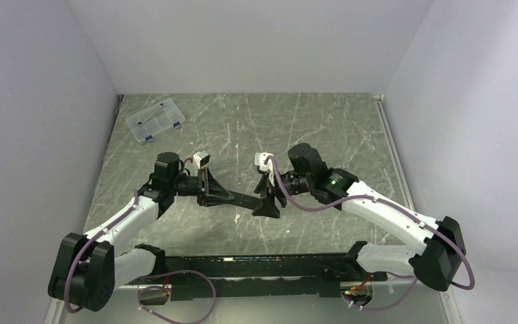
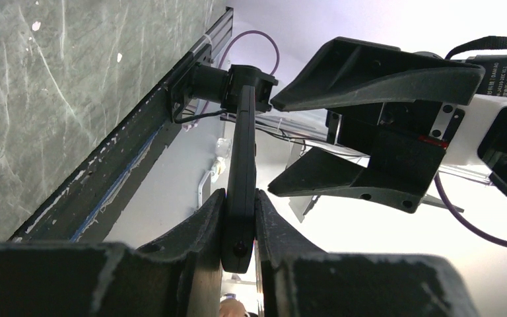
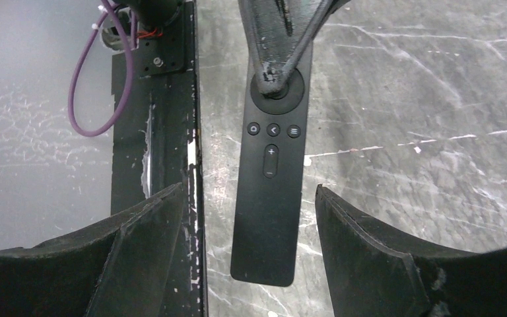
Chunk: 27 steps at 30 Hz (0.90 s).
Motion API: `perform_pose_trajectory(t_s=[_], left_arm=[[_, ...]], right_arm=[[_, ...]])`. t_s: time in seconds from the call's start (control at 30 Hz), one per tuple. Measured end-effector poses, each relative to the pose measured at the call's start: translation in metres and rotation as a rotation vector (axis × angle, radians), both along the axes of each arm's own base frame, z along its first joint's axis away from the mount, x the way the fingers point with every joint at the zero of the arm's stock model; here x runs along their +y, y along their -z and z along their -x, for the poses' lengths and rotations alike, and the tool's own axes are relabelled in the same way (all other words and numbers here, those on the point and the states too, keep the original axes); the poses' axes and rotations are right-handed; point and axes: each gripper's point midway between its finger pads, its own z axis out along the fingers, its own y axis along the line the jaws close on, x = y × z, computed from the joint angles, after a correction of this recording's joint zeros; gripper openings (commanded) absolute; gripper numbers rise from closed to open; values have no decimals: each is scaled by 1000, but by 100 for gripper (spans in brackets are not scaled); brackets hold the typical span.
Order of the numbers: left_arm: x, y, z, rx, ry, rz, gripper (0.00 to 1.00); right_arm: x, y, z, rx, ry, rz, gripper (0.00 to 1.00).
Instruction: Load the batteries into the remote control
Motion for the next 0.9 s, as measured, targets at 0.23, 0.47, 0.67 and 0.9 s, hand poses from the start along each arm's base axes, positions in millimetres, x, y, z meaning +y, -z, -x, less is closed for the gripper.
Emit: perform_pose_trajectory(t_s=[0.23, 0.47, 0.67, 0.9], left_arm=[[0, -1, 2, 5, 11, 7, 0], [0, -1, 2, 6, 12, 7, 0], [0, -1, 2, 7, 12, 7, 0], [0, -2, 2, 10, 10, 7, 0]], right_arm=[[7, 16, 3, -18, -18, 51, 75], [8, 25, 1, -61, 2, 96, 73], [6, 29, -4, -96, 25, 124, 60], [5, 30, -7, -122, 37, 136, 41]])
